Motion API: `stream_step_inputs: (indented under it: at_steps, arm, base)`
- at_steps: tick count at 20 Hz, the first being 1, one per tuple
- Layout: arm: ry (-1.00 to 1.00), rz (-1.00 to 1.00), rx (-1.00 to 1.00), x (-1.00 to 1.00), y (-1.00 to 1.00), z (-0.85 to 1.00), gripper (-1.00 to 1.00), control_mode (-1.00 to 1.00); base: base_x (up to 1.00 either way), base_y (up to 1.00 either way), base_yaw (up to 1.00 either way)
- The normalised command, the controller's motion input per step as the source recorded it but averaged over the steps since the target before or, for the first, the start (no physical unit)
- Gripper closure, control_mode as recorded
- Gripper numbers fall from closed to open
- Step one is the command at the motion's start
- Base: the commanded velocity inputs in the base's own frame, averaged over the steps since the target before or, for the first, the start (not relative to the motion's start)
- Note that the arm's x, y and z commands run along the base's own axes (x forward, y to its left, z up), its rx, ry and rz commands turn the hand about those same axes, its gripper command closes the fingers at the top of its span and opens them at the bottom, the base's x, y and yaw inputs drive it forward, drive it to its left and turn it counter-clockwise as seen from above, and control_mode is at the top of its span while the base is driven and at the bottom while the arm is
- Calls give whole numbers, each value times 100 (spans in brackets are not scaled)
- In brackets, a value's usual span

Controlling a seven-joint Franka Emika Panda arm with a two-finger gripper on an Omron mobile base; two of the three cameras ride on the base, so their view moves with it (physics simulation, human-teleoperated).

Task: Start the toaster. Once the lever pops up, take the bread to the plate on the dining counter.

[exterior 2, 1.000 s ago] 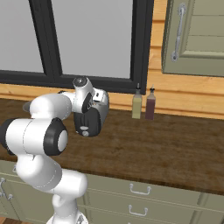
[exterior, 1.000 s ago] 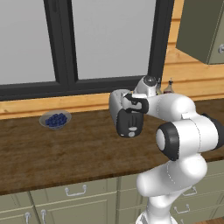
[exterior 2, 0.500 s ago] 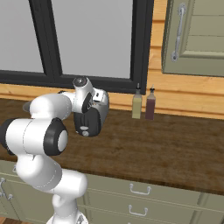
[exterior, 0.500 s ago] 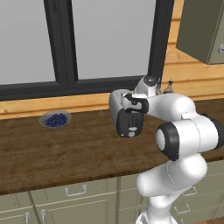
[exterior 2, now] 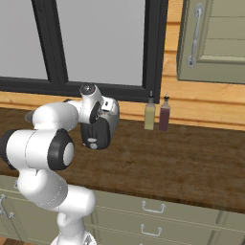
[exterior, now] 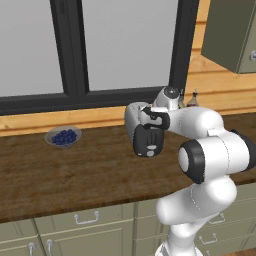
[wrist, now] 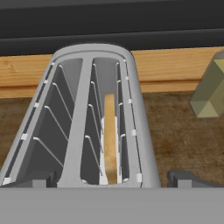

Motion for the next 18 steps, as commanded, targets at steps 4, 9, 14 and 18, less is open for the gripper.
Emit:
stream_step_inputs:
  at_steps: [4, 9, 14, 18]
  arm:
    - [0, 0, 0, 0, 0, 0, -100, -100]
    - [0, 0, 0, 0, 0, 0, -100, -100]
    - [0, 0, 0, 0, 0, 0, -100, -100]
    - [0, 0, 0, 0, 0, 0, -100, -100]
  base:
    - [0, 0, 0]
    - [0, 0, 0]
    - [0, 0, 0]
    - [0, 0, 0]
